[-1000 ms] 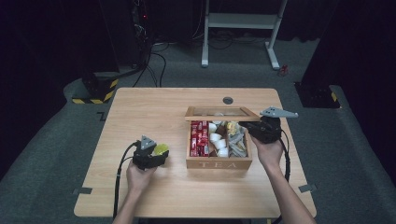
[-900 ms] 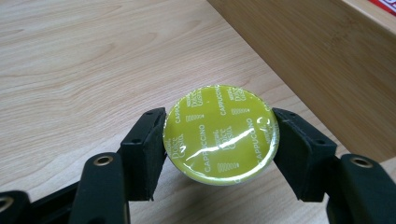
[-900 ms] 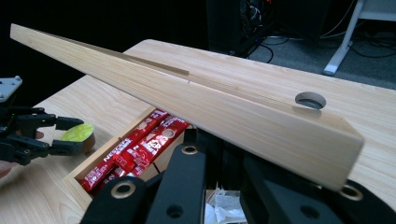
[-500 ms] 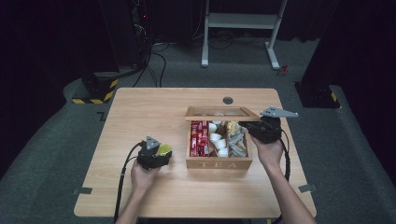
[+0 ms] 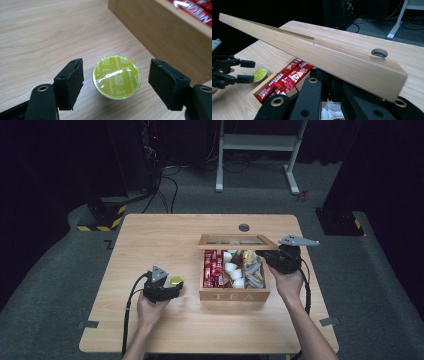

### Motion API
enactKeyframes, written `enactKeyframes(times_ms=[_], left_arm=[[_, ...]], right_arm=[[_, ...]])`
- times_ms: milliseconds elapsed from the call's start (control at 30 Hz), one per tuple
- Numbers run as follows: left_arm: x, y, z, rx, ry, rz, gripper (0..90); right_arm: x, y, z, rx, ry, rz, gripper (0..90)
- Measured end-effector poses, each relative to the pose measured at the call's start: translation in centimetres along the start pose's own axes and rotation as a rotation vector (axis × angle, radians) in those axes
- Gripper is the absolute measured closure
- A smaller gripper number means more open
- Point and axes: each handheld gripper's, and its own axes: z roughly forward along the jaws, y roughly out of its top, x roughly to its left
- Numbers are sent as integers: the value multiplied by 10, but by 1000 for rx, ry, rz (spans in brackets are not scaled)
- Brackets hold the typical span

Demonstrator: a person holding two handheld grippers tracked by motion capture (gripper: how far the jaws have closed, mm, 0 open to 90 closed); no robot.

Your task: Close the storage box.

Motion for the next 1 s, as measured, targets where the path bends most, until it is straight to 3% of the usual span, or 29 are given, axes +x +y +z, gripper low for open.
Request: enactKeyframes(times_ms=[200, 433, 567, 733, 1000], left_arm=[[7, -4, -16, -45, 10, -30, 290], [28, -21, -30, -54, 69, -91, 306], [38, -31, -35, -41, 97, -112, 307], [48, -44, -33, 8, 142, -129, 307], [61, -57, -31, 41, 181, -172, 306]], right_arm=[[0, 0, 0, 3, 1, 1, 880], [0, -1, 0, 5, 0, 1, 898], [0, -1, 0, 4, -4, 0, 899], [1, -2, 0, 3, -8, 0, 899], [1, -4, -1, 2, -11, -5, 899]])
